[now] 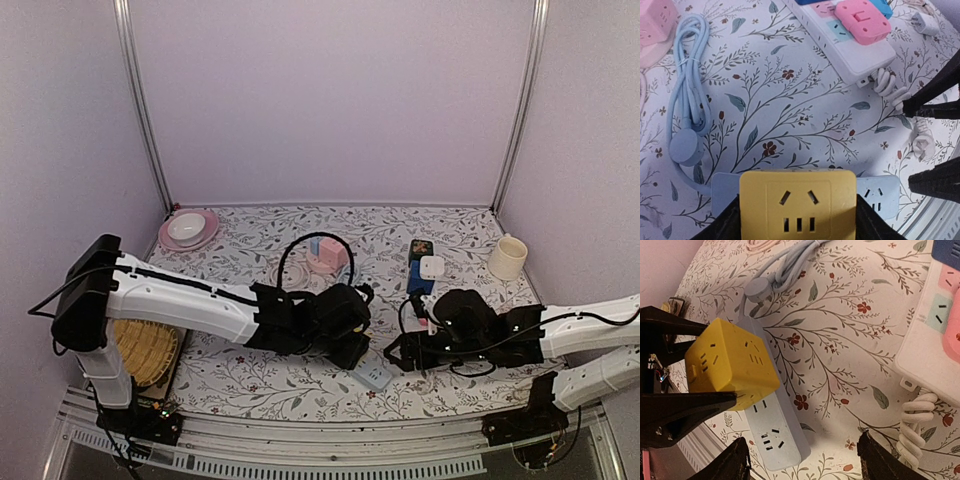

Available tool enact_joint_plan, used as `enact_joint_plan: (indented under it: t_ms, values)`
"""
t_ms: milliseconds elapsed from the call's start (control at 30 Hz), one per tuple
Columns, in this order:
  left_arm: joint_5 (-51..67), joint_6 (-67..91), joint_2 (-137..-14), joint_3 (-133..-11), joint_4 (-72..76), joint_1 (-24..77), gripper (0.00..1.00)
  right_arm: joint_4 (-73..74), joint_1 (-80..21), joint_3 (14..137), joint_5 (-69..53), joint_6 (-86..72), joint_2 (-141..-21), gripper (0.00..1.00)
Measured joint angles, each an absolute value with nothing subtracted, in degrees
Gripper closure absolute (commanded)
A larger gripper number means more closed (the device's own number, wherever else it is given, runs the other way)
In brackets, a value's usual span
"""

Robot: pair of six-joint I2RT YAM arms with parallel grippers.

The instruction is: Pull the plug off the socket

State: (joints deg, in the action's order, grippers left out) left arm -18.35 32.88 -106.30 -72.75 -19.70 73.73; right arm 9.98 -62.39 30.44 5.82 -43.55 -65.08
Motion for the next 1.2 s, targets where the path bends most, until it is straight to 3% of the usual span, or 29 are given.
enact_joint_plan:
  t_ms: [500, 1200]
  values:
    - [-21.6, 38.1, -104.5, -67.4, -16.9, 74.9, 0.48, 4.1, -66.1, 34.5, 2.9, -46.4, -84.2, 0.3]
    - [-24.2, 36.8, -102.7, -67.7, -21.1, 76.4, 0.46, -2.5, -68.3, 37.3, 6.7, -50.5, -90.9, 0.3]
